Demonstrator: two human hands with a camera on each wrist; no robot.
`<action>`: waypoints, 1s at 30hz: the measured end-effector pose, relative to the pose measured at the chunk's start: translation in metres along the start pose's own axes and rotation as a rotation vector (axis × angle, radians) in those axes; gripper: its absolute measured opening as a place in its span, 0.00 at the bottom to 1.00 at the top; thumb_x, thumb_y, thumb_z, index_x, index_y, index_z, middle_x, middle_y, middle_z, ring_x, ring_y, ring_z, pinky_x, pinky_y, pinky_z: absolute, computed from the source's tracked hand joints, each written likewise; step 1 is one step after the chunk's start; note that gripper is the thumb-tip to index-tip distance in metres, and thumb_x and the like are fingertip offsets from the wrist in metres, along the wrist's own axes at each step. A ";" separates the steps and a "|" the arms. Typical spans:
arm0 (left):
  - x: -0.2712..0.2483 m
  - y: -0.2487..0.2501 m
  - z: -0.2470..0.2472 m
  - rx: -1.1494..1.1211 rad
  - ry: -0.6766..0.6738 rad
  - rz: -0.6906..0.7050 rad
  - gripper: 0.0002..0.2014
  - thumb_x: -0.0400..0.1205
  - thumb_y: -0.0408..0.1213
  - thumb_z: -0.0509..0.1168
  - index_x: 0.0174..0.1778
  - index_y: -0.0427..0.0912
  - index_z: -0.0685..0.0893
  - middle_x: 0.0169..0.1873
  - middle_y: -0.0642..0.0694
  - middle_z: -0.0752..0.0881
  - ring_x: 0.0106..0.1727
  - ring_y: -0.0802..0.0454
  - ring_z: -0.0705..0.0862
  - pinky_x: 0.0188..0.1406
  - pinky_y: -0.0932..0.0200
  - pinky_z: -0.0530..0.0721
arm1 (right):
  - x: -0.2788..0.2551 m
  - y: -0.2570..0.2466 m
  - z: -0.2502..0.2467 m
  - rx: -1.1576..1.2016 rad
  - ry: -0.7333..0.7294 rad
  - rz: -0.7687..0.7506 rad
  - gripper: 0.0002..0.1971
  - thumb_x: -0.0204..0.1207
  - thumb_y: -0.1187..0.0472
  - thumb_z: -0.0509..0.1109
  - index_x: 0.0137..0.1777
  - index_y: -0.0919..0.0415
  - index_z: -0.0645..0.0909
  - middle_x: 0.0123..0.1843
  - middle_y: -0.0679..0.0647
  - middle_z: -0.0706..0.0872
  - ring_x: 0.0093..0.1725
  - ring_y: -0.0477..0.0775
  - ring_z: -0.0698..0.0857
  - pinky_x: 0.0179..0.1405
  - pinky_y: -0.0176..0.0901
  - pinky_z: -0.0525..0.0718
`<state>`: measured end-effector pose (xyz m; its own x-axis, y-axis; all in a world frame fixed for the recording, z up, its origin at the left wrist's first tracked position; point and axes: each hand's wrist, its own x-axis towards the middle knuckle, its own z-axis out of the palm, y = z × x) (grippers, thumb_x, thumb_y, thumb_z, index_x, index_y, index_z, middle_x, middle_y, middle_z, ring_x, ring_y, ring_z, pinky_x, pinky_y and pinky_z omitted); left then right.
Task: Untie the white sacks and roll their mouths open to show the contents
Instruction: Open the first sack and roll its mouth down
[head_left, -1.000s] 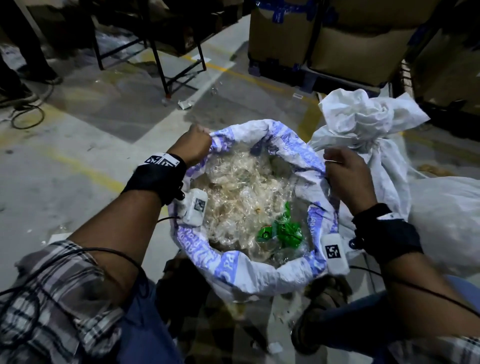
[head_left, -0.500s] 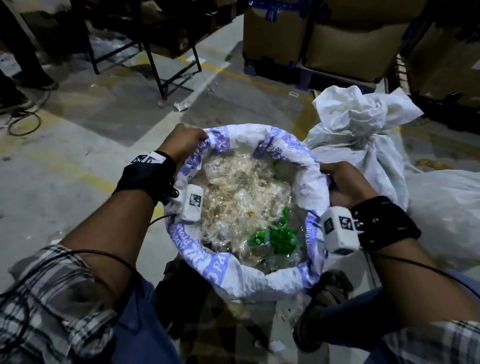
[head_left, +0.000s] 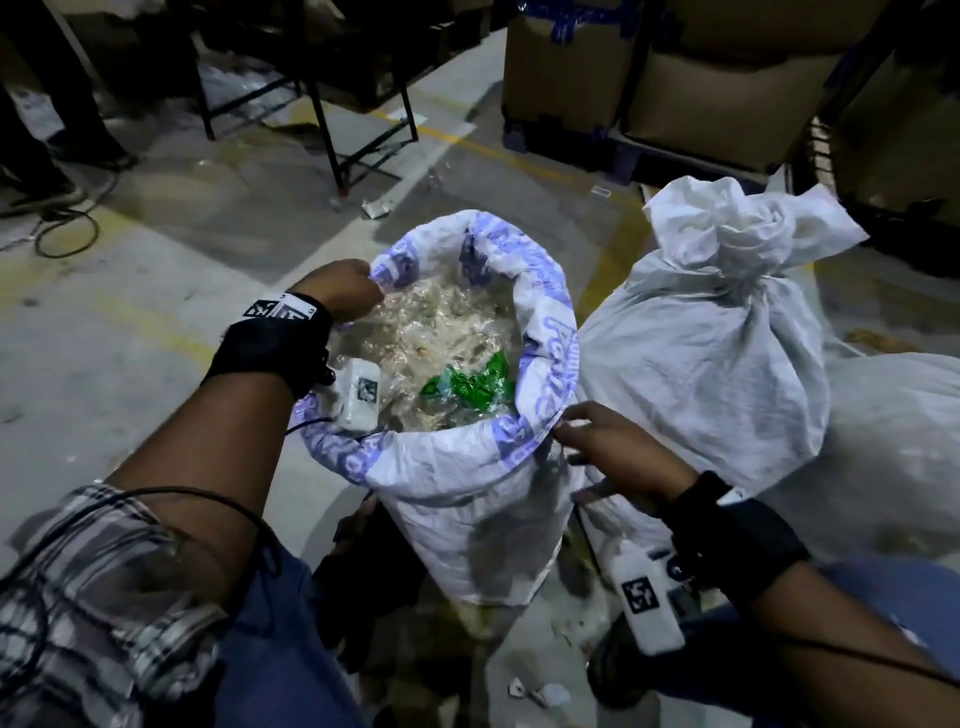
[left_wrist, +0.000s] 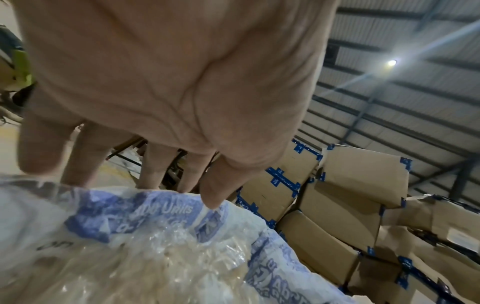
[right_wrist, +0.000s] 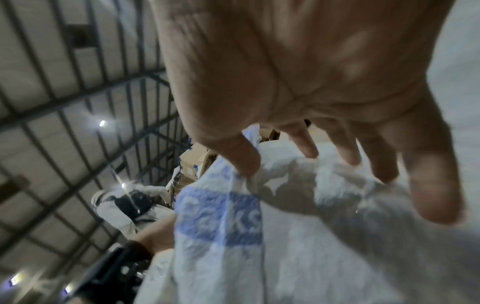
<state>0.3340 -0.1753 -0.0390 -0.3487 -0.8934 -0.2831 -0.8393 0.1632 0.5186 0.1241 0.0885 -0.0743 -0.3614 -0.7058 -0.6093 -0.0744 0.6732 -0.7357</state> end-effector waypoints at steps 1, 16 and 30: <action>0.001 0.000 -0.001 -0.006 0.001 -0.003 0.16 0.86 0.38 0.63 0.66 0.32 0.82 0.62 0.27 0.85 0.58 0.31 0.86 0.52 0.49 0.81 | -0.001 -0.003 0.002 0.174 -0.018 -0.020 0.14 0.80 0.56 0.71 0.64 0.54 0.80 0.60 0.59 0.85 0.56 0.57 0.84 0.53 0.69 0.88; -0.016 -0.035 0.004 0.196 -0.052 -0.212 0.25 0.89 0.47 0.58 0.75 0.31 0.75 0.73 0.28 0.79 0.72 0.35 0.80 0.75 0.47 0.75 | 0.028 -0.004 0.018 0.073 0.277 -0.074 0.28 0.66 0.37 0.71 0.64 0.46 0.74 0.55 0.51 0.84 0.50 0.57 0.87 0.34 0.66 0.92; 0.010 0.001 0.010 -0.618 0.208 -0.147 0.19 0.88 0.40 0.60 0.59 0.24 0.84 0.59 0.25 0.86 0.61 0.31 0.87 0.63 0.40 0.85 | 0.054 -0.007 0.022 1.036 0.081 -0.084 0.17 0.78 0.71 0.56 0.59 0.73 0.83 0.55 0.71 0.86 0.43 0.66 0.91 0.37 0.54 0.92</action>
<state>0.3250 -0.1799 -0.0493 -0.1090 -0.9603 -0.2568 -0.4568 -0.1810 0.8710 0.1259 0.0408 -0.1085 -0.4559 -0.6990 -0.5509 0.7181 0.0767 -0.6917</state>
